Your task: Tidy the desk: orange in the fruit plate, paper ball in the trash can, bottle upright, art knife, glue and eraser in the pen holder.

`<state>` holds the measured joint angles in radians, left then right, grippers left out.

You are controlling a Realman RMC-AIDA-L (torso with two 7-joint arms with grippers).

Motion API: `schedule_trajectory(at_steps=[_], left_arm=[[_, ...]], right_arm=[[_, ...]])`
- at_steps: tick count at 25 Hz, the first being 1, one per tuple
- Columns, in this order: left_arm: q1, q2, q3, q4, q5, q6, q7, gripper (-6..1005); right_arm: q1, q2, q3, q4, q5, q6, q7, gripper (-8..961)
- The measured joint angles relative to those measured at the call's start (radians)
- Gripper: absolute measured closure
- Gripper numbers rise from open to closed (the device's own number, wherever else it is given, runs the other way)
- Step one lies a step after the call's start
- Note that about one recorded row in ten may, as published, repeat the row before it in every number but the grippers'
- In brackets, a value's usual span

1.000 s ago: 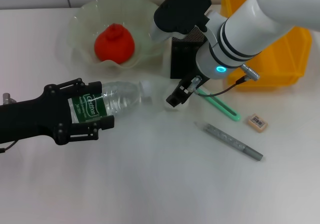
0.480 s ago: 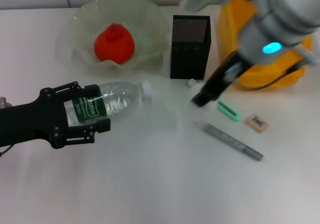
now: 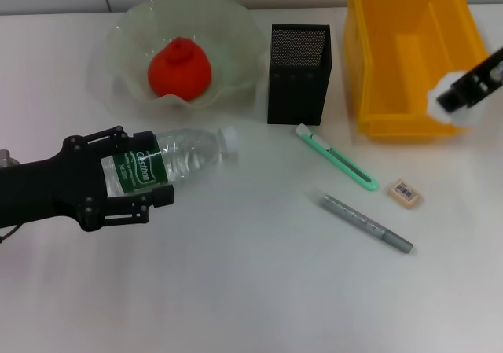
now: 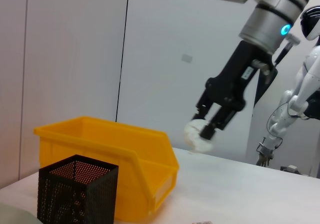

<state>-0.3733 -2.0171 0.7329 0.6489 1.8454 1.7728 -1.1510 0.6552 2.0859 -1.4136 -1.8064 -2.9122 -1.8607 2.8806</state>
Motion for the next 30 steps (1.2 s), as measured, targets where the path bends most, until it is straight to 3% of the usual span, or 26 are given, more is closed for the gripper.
schedule_trajectory(at_steps=[2,3,4,5,7,12,17,23,26,30], left_arm=[[-0.003,-0.001,0.0,0.0,0.0,-0.002,-0.001,177],[-0.004,-0.002,0.0,0.0,0.0,-0.003,-0.002,177],[-0.006,-0.002,0.0,0.0,0.0,-0.004,-0.003,177],[-0.006,-0.002,0.0,0.0,0.0,-0.004,-0.003,178],[-0.008,-0.003,0.0,0.001,0.0,-0.004,-0.012,178],[-0.013,-0.007,0.0,0.001,0.0,-0.004,-0.022,179],[-0.014,-0.008,0.0,0.002,0.0,-0.005,-0.025,180],[-0.016,-0.011,-0.004,0.001,0.001,-0.01,-0.03,181],[-0.019,-0.016,-0.004,0.007,0.002,-0.024,-0.03,182],[-0.098,-0.044,0.013,0.116,0.122,-0.147,-0.114,183]], right_arm=[[-0.046,0.002,0.004,0.016,-0.001,0.128,-0.015,477],[-0.046,0.002,0.004,0.016,-0.001,0.128,-0.015,477],[-0.08,0.003,0.004,0.036,-0.001,0.239,-0.024,477],[-0.08,0.003,0.004,0.036,-0.001,0.239,-0.024,477],[-0.125,0.004,-0.001,0.106,0.011,0.425,-0.043,473],[-0.115,-0.003,0.007,0.289,0.1,0.577,-0.094,451],[-0.117,-0.003,0.01,0.322,0.104,0.631,-0.11,429],[-0.146,-0.003,0.021,0.307,0.127,0.647,-0.129,269],[-0.187,-0.002,0.066,0.278,0.224,0.638,-0.202,204],[-0.294,0.0,0.213,0.198,0.496,0.546,-0.378,127]])
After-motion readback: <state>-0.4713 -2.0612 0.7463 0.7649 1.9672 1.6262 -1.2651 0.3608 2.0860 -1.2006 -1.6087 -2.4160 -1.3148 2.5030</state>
